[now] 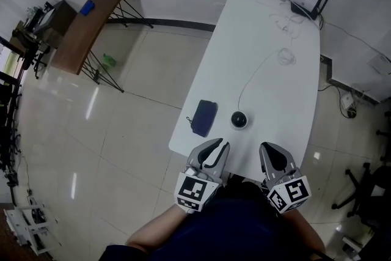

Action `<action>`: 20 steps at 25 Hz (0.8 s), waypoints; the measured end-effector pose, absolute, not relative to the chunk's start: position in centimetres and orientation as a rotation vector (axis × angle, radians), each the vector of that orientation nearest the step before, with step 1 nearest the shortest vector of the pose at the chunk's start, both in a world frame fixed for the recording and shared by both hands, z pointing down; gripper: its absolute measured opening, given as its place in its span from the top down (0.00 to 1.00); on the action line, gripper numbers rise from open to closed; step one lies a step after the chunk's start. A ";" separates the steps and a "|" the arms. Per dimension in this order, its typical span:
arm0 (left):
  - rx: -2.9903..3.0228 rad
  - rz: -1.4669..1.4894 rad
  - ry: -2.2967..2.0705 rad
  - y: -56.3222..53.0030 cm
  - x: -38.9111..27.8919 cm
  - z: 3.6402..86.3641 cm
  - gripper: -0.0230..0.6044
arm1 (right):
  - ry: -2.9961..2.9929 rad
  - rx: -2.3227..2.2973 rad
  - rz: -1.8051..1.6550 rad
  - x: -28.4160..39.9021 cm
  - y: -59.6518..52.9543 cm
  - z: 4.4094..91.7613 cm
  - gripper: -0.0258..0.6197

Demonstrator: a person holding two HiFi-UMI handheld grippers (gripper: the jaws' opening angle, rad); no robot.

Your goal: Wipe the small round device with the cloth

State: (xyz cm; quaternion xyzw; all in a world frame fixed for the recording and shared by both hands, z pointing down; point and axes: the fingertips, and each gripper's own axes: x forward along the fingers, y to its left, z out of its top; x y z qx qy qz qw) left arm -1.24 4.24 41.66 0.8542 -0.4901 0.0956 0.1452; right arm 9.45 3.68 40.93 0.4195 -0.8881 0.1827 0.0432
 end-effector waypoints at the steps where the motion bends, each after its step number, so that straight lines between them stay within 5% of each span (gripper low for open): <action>1: 2.478 0.284 -1.401 3.8 -1.5 41.7 0.86 | -2.708 1.302 0.554 9.3 3.5 40.8 0.94; 7: 2.450 0.387 -1.399 0.8 -4.5 45.1 0.85 | -2.653 1.375 0.569 8.6 2.8 40.9 0.94; 11: 2.291 0.540 -1.371 -1.5 -6.2 51.7 0.72 | -2.637 1.389 0.574 8.2 2.6 41.0 0.94; 20: 2.097 1.044 -1.293 -3.8 -7.4 63.4 0.74 | -2.596 1.443 0.591 8.6 2.8 41.0 0.94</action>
